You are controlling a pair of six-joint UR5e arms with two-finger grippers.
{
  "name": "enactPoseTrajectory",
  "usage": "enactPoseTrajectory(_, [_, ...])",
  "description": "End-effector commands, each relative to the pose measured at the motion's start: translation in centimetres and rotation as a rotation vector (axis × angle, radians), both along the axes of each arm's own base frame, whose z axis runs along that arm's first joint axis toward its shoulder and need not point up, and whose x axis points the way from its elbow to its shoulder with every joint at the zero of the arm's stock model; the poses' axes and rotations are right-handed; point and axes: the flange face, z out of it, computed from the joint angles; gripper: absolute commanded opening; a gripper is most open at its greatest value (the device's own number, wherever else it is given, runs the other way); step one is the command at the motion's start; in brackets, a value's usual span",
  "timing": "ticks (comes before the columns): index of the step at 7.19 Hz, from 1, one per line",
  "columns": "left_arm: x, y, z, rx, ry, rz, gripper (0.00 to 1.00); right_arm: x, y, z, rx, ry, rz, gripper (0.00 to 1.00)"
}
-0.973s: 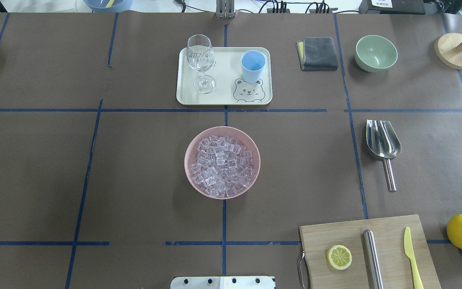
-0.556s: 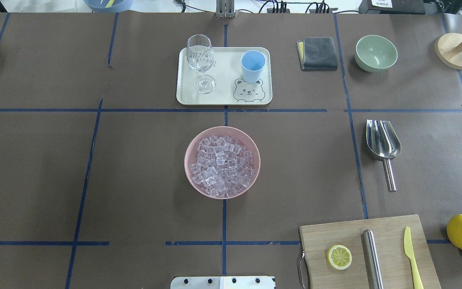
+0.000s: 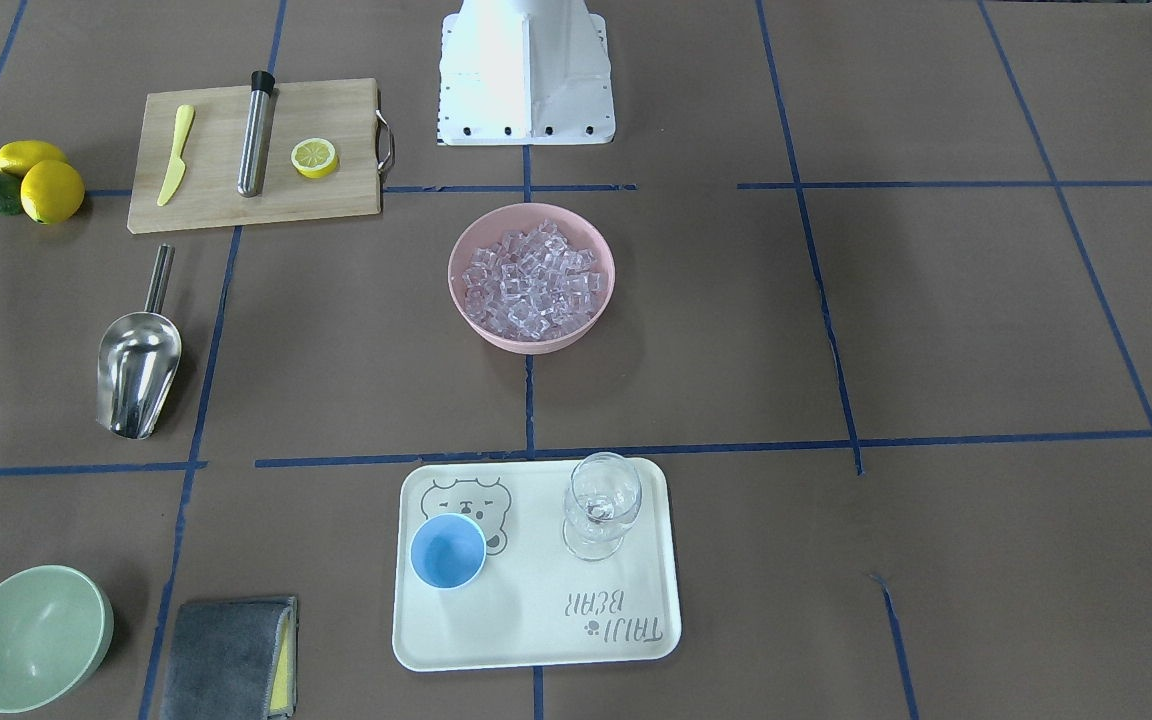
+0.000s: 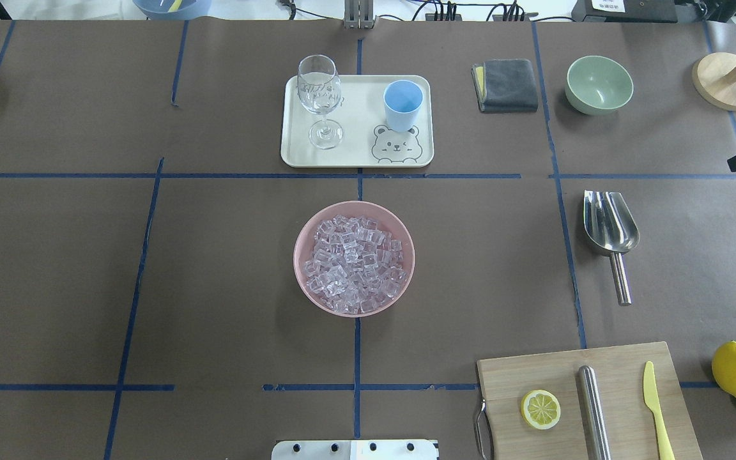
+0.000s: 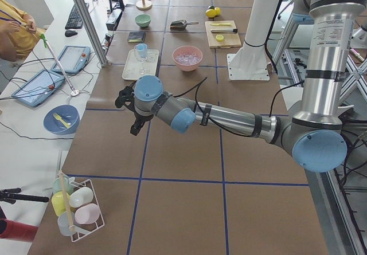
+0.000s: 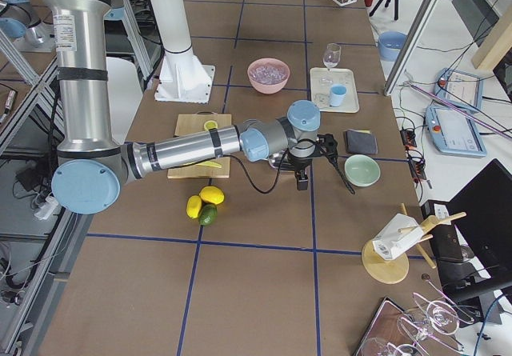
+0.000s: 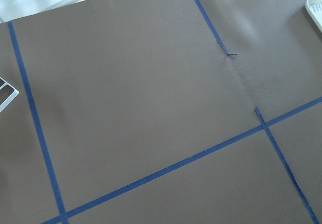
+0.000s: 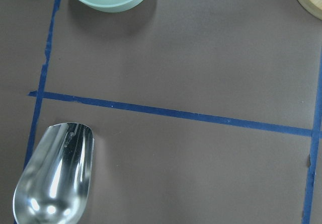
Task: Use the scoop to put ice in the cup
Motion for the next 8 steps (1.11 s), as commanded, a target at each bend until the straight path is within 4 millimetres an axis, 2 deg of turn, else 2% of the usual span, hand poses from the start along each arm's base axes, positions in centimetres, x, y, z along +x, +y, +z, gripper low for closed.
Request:
enactPoseTrajectory(1, [12.7, -0.3, -6.2, 0.103, 0.054, 0.2, 1.0, -1.5, 0.4, -0.9, 0.01, -0.01, -0.025, 1.0])
enactPoseTrajectory(2, [15.9, 1.2, -7.7, 0.195, 0.097, 0.236, 1.0, -3.5, 1.0, -2.8, 0.048, -0.019, -0.067, 1.0])
enactPoseTrajectory(3, [17.9, 2.6, -8.5, 0.208, 0.14, 0.232, 1.0, -3.9, 1.4, -4.2, 0.074, -0.031, -0.076, 1.0])
enactPoseTrajectory(4, [18.7, 2.5, -8.3, 0.277, 0.096, 0.142, 1.0, -4.6, 1.6, -4.4, 0.05, -0.037, -0.072, 1.0])
enactPoseTrajectory(5, [18.2, 3.0, -3.9, 0.235, 0.036, 0.109, 0.99, -5.7, 1.8, -5.0, 0.012, -0.044, -0.049, 1.0])
enactPoseTrajectory(6, [17.0, 4.5, -1.8, 0.223, 0.028, 0.097, 1.0, -5.6, 2.3, -6.0, 0.019, -0.054, -0.039, 1.0])
enactPoseTrajectory(7, [16.8, 5.4, -0.4, 0.312, 0.051, 0.106, 1.0, -6.1, 2.5, -6.2, -0.002, -0.06, -0.032, 1.0])
enactPoseTrajectory(8, [17.6, 4.6, -0.3, 0.332, 0.066, 0.089, 1.0, -7.4, 3.1, -7.1, 0.002, -0.067, -0.049, 1.0])
